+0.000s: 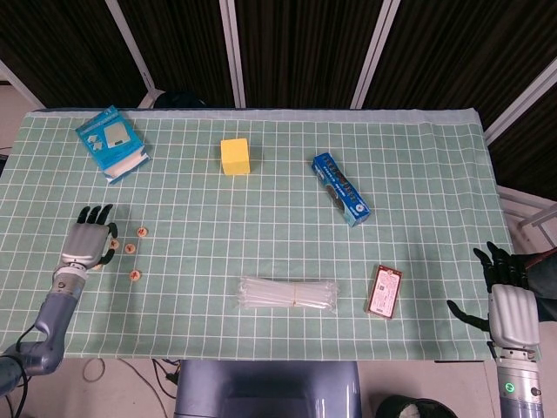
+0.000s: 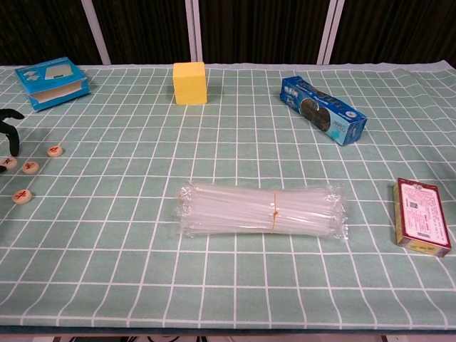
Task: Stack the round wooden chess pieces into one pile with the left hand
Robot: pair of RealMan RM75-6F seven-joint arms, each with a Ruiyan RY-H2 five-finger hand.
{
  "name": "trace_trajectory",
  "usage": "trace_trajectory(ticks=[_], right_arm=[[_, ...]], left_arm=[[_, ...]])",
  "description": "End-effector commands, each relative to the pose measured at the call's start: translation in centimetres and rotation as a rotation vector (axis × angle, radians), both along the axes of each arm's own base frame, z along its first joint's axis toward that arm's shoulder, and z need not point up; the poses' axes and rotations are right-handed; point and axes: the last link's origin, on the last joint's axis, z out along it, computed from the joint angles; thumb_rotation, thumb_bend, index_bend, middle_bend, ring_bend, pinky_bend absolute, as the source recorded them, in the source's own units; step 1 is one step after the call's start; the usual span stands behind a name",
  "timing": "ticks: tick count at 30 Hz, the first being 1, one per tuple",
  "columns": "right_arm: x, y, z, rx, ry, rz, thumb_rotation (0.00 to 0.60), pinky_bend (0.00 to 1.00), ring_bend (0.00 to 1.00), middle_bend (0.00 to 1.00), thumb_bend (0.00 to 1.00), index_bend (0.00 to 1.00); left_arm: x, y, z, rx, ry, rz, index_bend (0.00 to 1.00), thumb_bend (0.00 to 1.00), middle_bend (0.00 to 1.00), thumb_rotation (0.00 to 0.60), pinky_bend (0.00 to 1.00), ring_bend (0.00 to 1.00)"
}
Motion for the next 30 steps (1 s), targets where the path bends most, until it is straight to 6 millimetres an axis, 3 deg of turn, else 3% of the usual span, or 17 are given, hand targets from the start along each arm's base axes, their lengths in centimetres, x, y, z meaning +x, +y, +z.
trace_trajectory(ticks=[1, 15, 30], right_arm=[[0.0, 0.0, 0.0, 0.001, -0.001, 0.000, 0.600, 0.00, 0.00, 0.05, 0.27, 0.12], [-0.1, 0.0, 0.0, -0.001, -0.005, -0.008, 0.600, 0.00, 0.00, 0.05, 0.27, 0.12], [0.0, 0.0, 0.0, -0.002, -0.006, -0.003, 0.600, 0.00, 0.00, 0.05, 0.27, 0.12]], left_arm=[[0.0, 0.0, 0.0, -0.001, 0.002, 0.002, 0.45, 0.32, 0.01, 0.600, 0.00, 0.00], [0.0, 0.0, -0.4, -0.015, 0.028, 0.008, 0.47, 0.33, 0.01, 0.600, 0.00, 0.00], [1.5, -0.5, 0.3, -0.003, -0.007, -0.043, 0.48, 0.34, 0.01, 0.600, 0.00, 0.00]])
